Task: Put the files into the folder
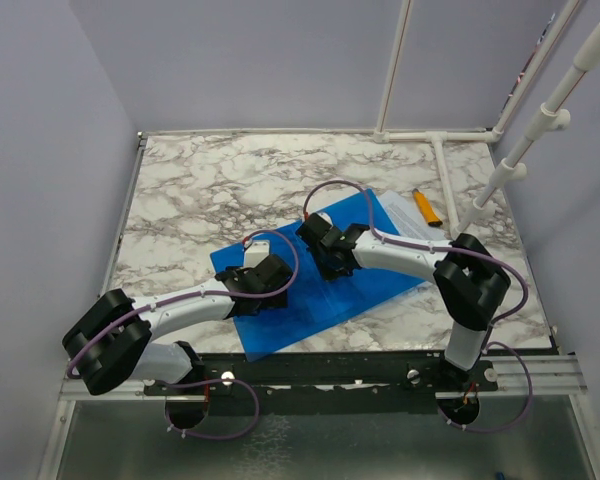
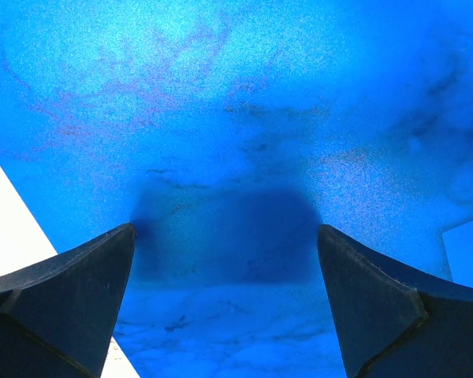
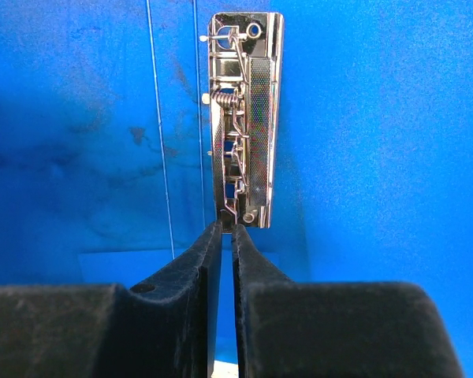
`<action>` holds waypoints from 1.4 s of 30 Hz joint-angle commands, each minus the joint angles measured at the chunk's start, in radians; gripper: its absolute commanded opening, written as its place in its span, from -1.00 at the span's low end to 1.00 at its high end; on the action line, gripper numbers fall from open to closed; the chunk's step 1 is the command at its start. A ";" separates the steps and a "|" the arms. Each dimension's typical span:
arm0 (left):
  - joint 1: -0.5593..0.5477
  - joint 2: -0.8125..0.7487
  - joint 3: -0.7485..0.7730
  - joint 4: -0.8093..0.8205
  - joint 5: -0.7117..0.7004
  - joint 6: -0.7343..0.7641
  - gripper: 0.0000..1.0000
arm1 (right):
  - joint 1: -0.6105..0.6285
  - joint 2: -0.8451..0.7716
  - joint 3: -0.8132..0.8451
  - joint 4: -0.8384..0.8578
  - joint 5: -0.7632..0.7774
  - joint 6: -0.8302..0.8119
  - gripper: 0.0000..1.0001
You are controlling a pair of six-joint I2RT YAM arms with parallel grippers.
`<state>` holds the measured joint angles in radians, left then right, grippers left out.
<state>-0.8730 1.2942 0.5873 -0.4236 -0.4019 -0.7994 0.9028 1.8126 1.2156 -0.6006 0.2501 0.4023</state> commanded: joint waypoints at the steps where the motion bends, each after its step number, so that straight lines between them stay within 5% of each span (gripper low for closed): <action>1: -0.007 0.021 -0.054 -0.024 0.087 -0.035 0.98 | 0.008 0.026 0.003 -0.025 0.020 0.008 -0.73; 22: -0.006 0.016 -0.055 -0.024 0.084 -0.036 0.98 | 0.011 0.057 -0.042 -0.015 0.022 0.014 -0.92; 42: -0.006 0.015 -0.066 -0.029 0.072 -0.043 0.98 | 0.028 0.133 -0.026 -0.129 0.255 0.100 -0.99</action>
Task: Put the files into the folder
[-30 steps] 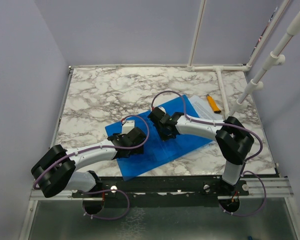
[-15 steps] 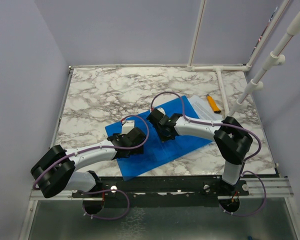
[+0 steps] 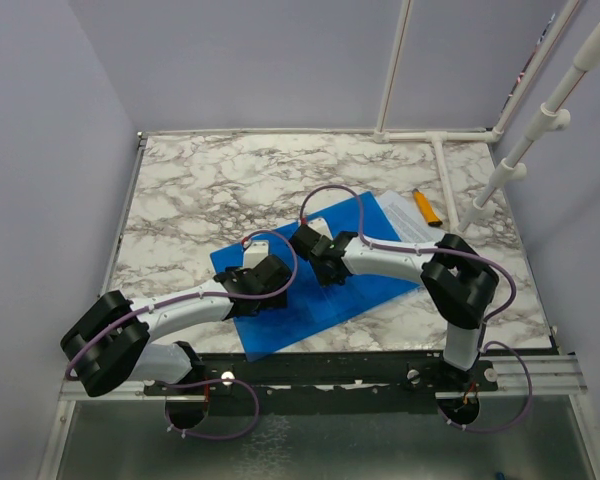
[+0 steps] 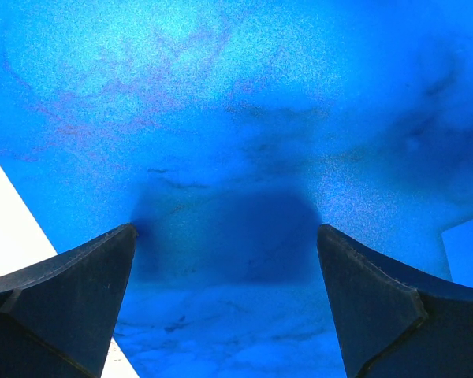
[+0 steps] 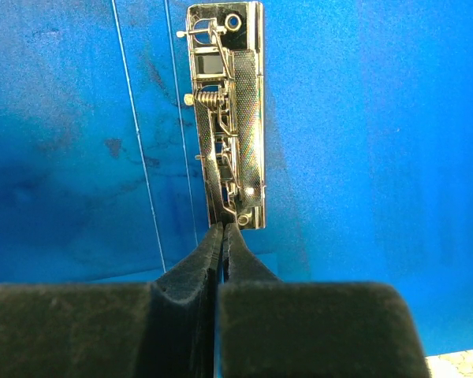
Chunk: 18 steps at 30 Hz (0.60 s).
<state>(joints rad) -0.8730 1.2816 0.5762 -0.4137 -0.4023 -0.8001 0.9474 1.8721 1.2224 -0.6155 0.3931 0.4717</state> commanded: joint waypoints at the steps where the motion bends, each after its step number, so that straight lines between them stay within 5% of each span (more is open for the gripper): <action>1: -0.006 0.029 -0.055 -0.039 0.072 -0.043 0.98 | -0.017 0.073 -0.028 -0.120 0.120 0.036 -0.99; 18: -0.006 0.038 -0.053 -0.039 0.074 -0.047 0.98 | -0.017 -0.066 0.014 -0.078 0.122 0.075 -0.99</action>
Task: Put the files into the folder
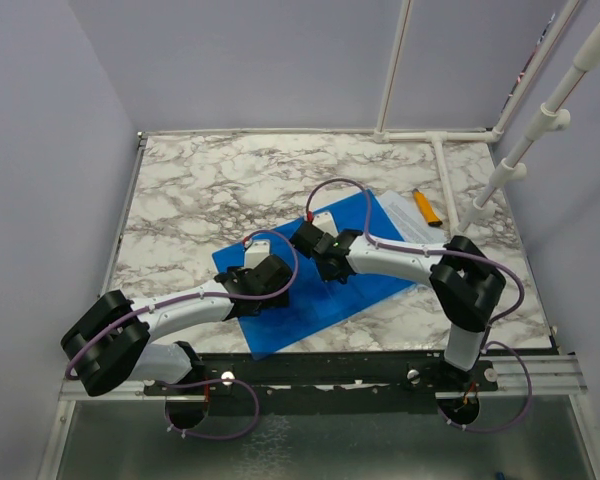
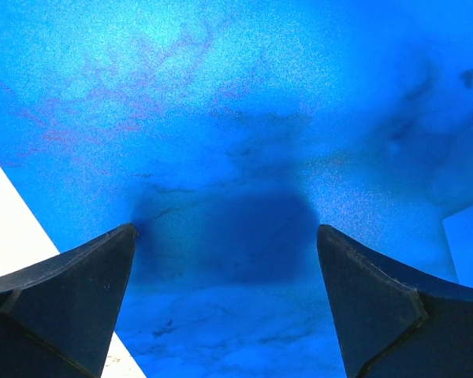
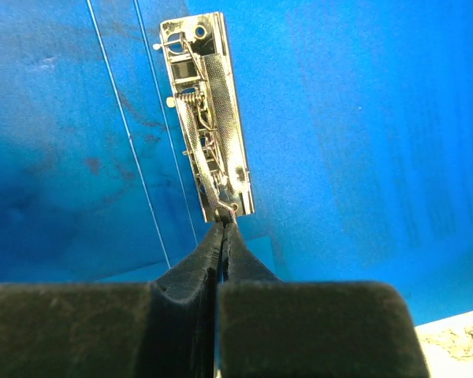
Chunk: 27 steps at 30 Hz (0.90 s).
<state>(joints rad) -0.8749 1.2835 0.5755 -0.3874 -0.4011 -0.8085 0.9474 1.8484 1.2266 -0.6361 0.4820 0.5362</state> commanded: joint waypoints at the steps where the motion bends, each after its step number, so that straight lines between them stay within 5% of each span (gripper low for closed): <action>1: -0.005 0.036 -0.051 -0.065 0.073 -0.038 0.98 | -0.017 -0.052 0.015 -0.053 0.026 0.010 -0.99; 16: -0.004 -0.007 -0.039 -0.069 0.067 -0.032 0.98 | -0.016 -0.171 0.074 0.018 -0.007 0.031 -0.98; 27: -0.005 -0.060 0.030 -0.110 0.031 -0.006 0.98 | -0.033 -0.356 -0.068 0.043 0.027 0.076 -0.89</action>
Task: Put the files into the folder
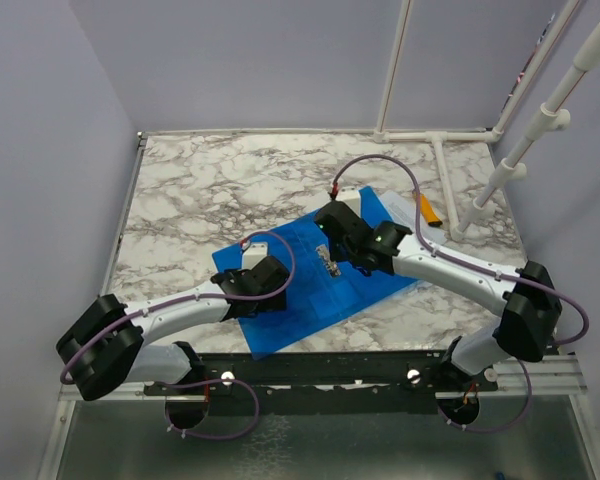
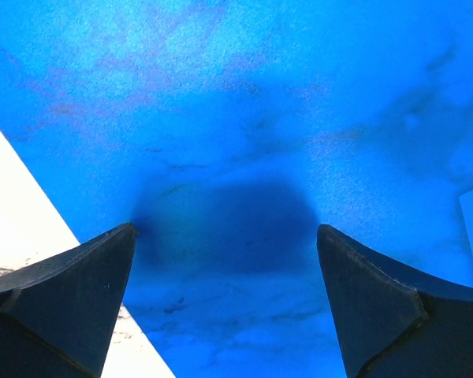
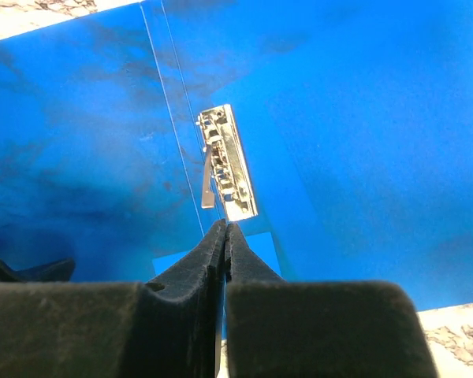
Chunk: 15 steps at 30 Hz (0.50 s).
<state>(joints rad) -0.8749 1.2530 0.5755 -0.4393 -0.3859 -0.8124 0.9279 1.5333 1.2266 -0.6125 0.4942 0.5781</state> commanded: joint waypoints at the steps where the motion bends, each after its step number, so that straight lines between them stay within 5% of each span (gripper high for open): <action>1: -0.004 -0.034 0.038 -0.061 0.013 0.001 0.98 | -0.021 -0.051 -0.090 0.028 0.006 0.039 -0.91; 15: -0.004 -0.006 0.087 -0.066 -0.004 0.033 0.98 | -0.161 -0.099 -0.305 0.240 -0.352 0.123 -0.99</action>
<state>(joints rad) -0.8745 1.2308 0.6338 -0.4976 -0.3851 -0.7979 0.7986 1.4490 0.9604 -0.4839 0.2989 0.6552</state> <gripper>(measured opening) 0.990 0.006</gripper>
